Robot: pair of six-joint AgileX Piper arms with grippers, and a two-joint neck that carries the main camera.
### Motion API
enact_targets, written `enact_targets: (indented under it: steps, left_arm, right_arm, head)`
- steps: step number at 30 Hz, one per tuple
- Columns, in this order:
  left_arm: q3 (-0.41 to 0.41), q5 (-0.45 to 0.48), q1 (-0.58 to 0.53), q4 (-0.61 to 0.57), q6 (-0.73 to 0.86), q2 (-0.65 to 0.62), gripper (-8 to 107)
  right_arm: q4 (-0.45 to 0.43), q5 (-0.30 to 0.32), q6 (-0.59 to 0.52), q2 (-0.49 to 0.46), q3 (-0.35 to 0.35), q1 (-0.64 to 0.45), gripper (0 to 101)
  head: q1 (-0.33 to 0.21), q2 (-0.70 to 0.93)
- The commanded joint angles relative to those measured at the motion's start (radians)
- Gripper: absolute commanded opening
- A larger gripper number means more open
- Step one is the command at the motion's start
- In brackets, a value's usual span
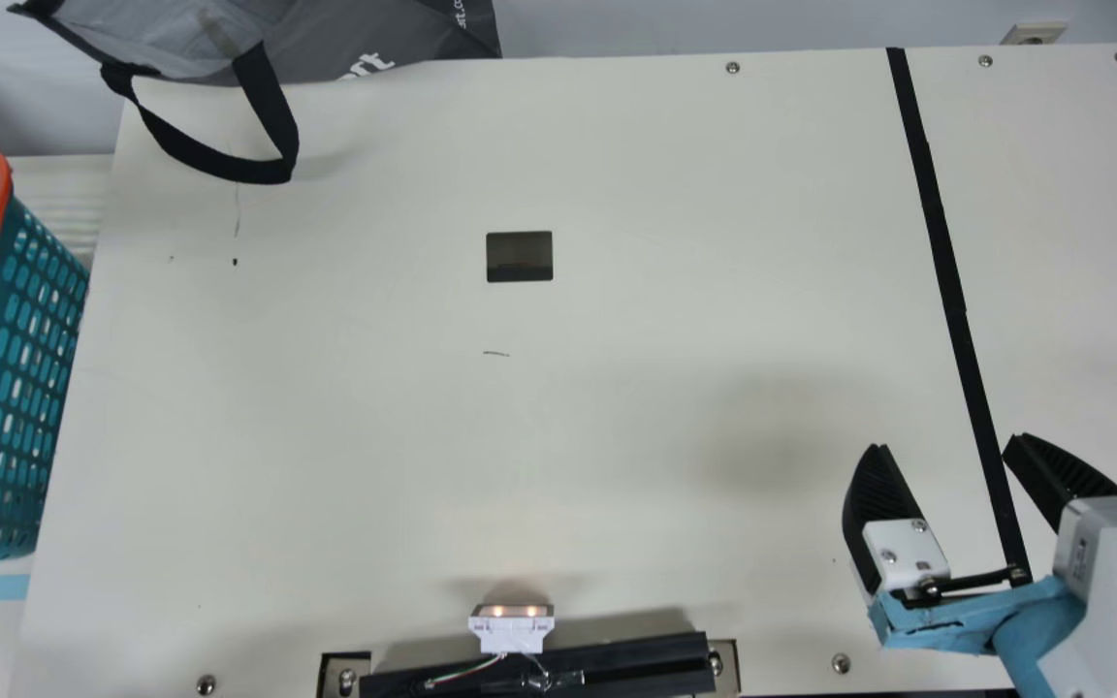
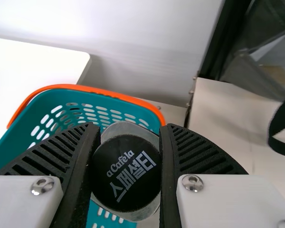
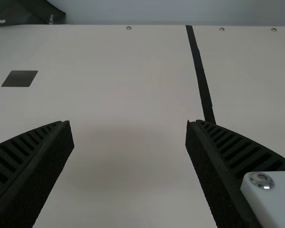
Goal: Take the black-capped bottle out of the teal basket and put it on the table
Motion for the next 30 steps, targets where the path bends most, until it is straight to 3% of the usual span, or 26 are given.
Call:
enact_targets:
  steps: [1, 30]
  left_arm:
    - [-0.001, 0.007, -0.028, 0.018, -0.024, -0.014, 0]
    - [0.022, 0.063, -0.453, 0.294, -0.369, -0.098, 0]
  right_arm:
    - [0.0, 0.0, 0.0, 0.0, 0.0, 0.0, 91]
    - [0.0, 0.0, 0.0, 0.0, 0.0, 0.0, 91]
  head:
    - [-0.004, 0.008]
    - [-0.004, 0.008]
